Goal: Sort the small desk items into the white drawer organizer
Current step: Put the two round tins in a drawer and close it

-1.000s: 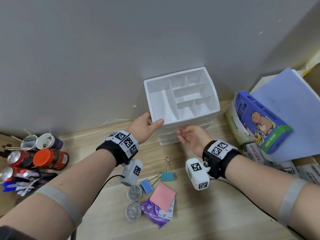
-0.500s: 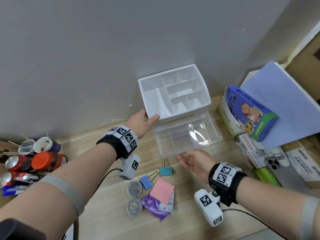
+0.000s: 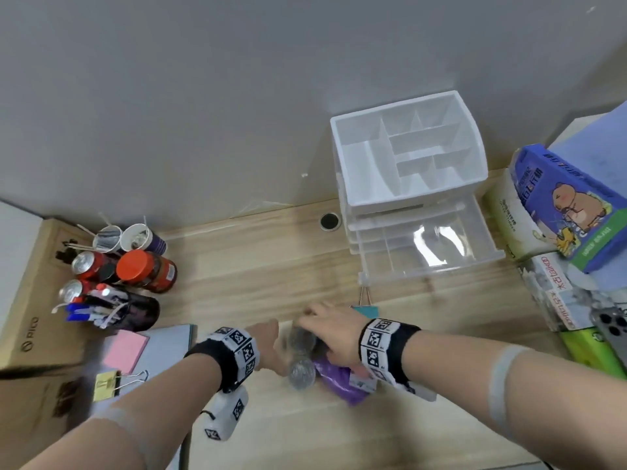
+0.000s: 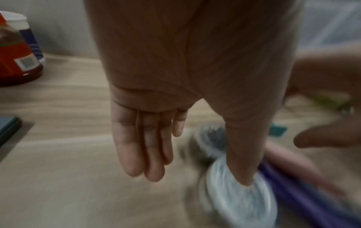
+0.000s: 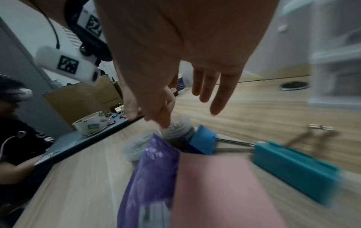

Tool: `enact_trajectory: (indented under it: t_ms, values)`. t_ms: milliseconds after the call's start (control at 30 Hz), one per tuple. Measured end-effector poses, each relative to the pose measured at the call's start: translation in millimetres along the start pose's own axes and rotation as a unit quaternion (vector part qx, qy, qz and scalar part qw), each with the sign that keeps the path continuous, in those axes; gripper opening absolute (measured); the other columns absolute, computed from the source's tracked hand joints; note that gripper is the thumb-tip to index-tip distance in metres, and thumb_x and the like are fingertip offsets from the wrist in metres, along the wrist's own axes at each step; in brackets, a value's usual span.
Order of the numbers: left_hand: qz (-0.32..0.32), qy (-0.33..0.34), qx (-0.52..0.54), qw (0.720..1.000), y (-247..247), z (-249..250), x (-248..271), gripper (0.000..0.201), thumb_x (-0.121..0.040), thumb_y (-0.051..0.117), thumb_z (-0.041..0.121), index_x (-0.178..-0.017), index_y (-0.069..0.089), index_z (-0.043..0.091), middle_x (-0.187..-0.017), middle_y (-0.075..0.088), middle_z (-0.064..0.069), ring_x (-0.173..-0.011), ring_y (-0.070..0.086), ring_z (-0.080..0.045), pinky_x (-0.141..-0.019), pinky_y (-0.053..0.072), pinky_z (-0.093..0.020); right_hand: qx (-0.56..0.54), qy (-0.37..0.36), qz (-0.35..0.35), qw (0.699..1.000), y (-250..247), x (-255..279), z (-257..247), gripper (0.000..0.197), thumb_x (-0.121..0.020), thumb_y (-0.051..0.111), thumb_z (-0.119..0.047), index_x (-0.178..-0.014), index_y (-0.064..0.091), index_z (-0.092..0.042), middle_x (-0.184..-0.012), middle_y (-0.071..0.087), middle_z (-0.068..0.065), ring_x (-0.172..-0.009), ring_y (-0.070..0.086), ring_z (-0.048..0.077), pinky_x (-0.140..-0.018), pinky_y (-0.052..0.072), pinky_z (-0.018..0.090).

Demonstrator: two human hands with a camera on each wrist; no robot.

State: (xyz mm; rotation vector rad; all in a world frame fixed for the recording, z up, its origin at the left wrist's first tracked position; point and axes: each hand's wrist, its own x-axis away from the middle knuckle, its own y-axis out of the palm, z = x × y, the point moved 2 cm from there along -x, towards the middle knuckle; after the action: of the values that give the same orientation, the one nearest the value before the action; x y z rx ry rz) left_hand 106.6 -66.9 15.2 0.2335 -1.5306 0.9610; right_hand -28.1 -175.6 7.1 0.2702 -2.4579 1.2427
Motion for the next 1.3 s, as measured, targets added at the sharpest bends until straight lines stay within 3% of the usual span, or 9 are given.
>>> enact_trajectory:
  t_ms: [133,333,466,633,733,833,1066,1166,1299]
  values:
    - [-0.044,0.023,-0.013,0.999,38,-11,-15,0.048,-0.081,0.072,0.039,-0.118,0.061,0.011,-0.097,0.067,-0.005,-0.077,0.061,-0.023,-0.061,0.046,-0.026,0.15,-0.035,-0.102,0.983,34,-44,-24,0.097,-0.048,0.092,-0.046,-0.132,0.046,-0.028,-0.136,0.034,0.013,-0.124,0.036,0.034,-0.085,0.051,0.051]
    - [-0.03,0.067,0.085,0.994,61,-33,-38,0.018,-0.071,0.061,0.026,-0.072,0.067,0.01,-0.062,0.068,-0.005,-0.059,0.065,-0.02,-0.062,0.055,-0.029,0.25,-0.005,-0.09,0.964,60,-53,-27,0.059,-0.073,0.074,-0.045,-0.126,0.052,-0.03,-0.138,0.033,0.012,-0.119,0.036,0.036,-0.084,0.045,0.048]
    - [0.005,0.093,0.141,0.986,50,-40,-41,0.01,-0.069,0.065,0.015,-0.074,0.057,0.017,-0.062,0.067,0.001,-0.056,0.061,-0.013,-0.052,0.046,-0.021,0.212,0.012,-0.058,0.976,48,-57,-25,0.06,-0.071,0.074,-0.045,-0.123,0.055,-0.023,-0.132,0.035,0.012,-0.115,0.036,0.039,-0.075,0.044,0.041]
    - [0.026,0.1,0.144,0.984,15,-48,-38,0.02,-0.07,0.067,0.01,-0.07,0.052,0.022,-0.062,0.061,0.004,-0.06,0.055,-0.016,-0.056,0.047,-0.029,0.082,0.056,-0.005,0.995,14,-38,-27,0.063,-0.06,0.075,-0.054,-0.11,0.058,-0.02,-0.117,0.036,0.007,-0.103,0.038,0.035,-0.066,0.05,0.038]
    - [0.03,0.073,0.113,0.99,-16,-57,-35,0.021,-0.066,0.061,0.013,-0.084,0.063,0.024,-0.078,0.076,-0.001,-0.075,0.07,-0.019,-0.072,0.058,-0.036,-0.032,0.089,0.034,0.995,-26,1,-32,0.063,-0.06,0.074,-0.062,-0.109,0.058,-0.026,-0.117,0.036,0.003,-0.103,0.039,0.029,-0.083,0.049,0.041]
    - [0.117,0.048,0.08,0.989,-62,-45,-22,0.017,-0.076,0.062,0.014,-0.088,0.062,0.026,-0.082,0.066,0.004,-0.075,0.064,-0.017,-0.066,0.052,-0.028,-0.115,0.121,0.089,0.982,-81,54,-31,0.061,-0.059,0.074,-0.066,-0.109,0.058,-0.036,-0.124,0.037,-0.003,-0.113,0.04,0.023,-0.092,0.048,0.041]
    - [0.312,0.128,0.137,0.931,-158,30,13,0.052,-0.076,0.07,0.02,-0.124,0.049,0.02,-0.11,0.059,0.002,-0.084,0.063,-0.019,-0.076,0.051,-0.033,-0.168,0.261,0.25,0.917,-173,137,26,0.058,-0.059,0.074,-0.068,-0.106,0.056,-0.04,-0.116,0.039,-0.006,-0.103,0.051,0.014,-0.092,0.047,0.032]
    - [0.367,0.205,0.147,0.896,-176,72,29,0.076,-0.073,0.076,0.021,-0.139,0.039,0.015,-0.132,0.047,-0.006,-0.107,0.059,-0.024,-0.09,0.051,-0.039,-0.153,0.322,0.219,0.908,-177,138,55,0.058,-0.062,0.072,-0.066,-0.11,0.054,-0.037,-0.119,0.037,-0.001,-0.111,0.046,0.019,-0.09,0.041,0.031]
    - [0.388,0.276,0.024,0.879,-168,117,41,0.117,-0.058,0.076,0.055,-0.153,0.02,0.017,-0.159,0.018,-0.006,-0.147,0.018,-0.025,-0.116,0.03,-0.046,-0.049,0.406,0.128,0.903,-163,112,88,0.067,-0.059,0.063,-0.067,-0.114,0.054,-0.028,-0.127,0.035,0.009,-0.12,0.04,0.036,-0.101,0.043,0.045]
